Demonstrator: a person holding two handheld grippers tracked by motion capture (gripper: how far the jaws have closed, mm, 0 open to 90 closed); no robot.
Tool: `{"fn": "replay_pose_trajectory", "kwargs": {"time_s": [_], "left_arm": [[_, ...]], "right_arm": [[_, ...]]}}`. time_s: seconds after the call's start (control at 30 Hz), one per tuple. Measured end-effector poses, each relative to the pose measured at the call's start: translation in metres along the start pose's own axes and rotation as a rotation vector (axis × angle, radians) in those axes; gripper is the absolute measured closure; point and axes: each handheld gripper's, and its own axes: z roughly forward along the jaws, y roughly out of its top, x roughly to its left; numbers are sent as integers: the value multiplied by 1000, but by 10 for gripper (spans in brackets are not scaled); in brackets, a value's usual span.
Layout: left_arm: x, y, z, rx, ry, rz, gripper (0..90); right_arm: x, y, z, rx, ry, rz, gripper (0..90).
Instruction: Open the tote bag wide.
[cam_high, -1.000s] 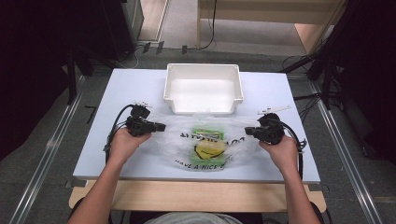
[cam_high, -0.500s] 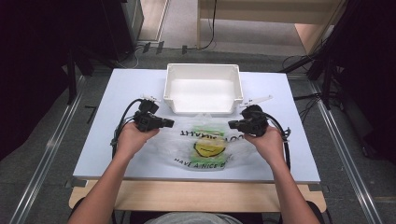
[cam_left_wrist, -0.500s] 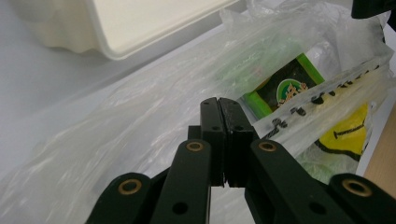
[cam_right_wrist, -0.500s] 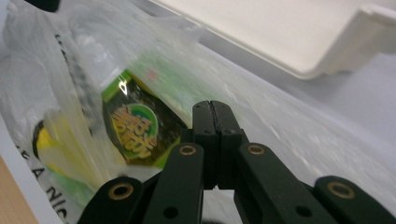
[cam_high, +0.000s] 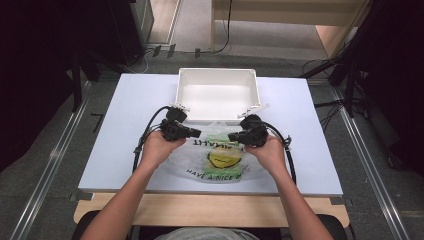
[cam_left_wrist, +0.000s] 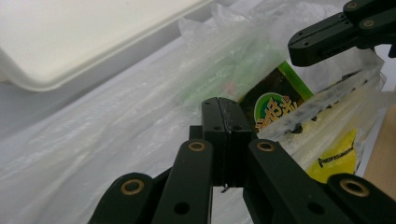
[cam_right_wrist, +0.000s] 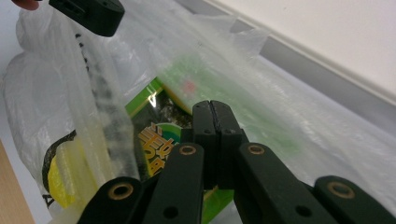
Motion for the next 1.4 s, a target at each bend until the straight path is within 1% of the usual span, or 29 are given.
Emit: {"fn": "replay_pose_trajectory", "kwargs": {"time_s": [0.07,0.13,0.23,0.3,0.43,0.47,0.53,0.57,0.67,0.8,0.9,1.03,1.1,1.13,1.17,1.3,1.4], "left_arm": [[-3,-3,4,15,1,7,900],[-5,-7,7,20,-2,7,900],[-8,-12,9,25,-8,12,900],[-9,-15,11,27,-10,13,900],[-10,-21,13,33,-23,8,900],[-11,-22,13,37,-20,8,900],[-12,-24,13,42,-25,11,900],[-12,-25,14,39,-26,6,900],[-14,-28,13,43,-35,9,900],[-18,-32,11,44,-46,15,900],[-19,-35,11,45,-56,13,900],[-20,-39,9,50,-67,15,900],[-22,-40,9,51,-69,19,900],[-22,-40,9,50,-69,19,900],[-22,-41,9,52,-68,26,900],[-22,-42,10,52,-68,22,900],[-22,-42,11,48,-67,22,900]], "right_arm": [[2,-2,3,7,7,0,900],[4,-4,5,27,12,6,900],[9,-7,8,30,21,-8,900],[11,-8,11,44,27,-14,900],[11,-8,18,58,17,-14,900],[11,-8,19,61,18,-9,900],[10,-7,20,66,13,-15,900],[10,-6,22,68,11,-14,900],[8,-4,25,75,2,-10,900],[3,-2,28,81,-14,-18,900],[-1,1,27,83,-24,-5,900],[-6,6,29,89,-37,-5,900],[-9,9,30,88,-38,-4,900],[-10,11,31,85,-36,6,900],[-11,12,32,88,-38,3,900],[-14,19,37,87,-42,4,900],[-14,23,39,85,-48,9,900]]}}
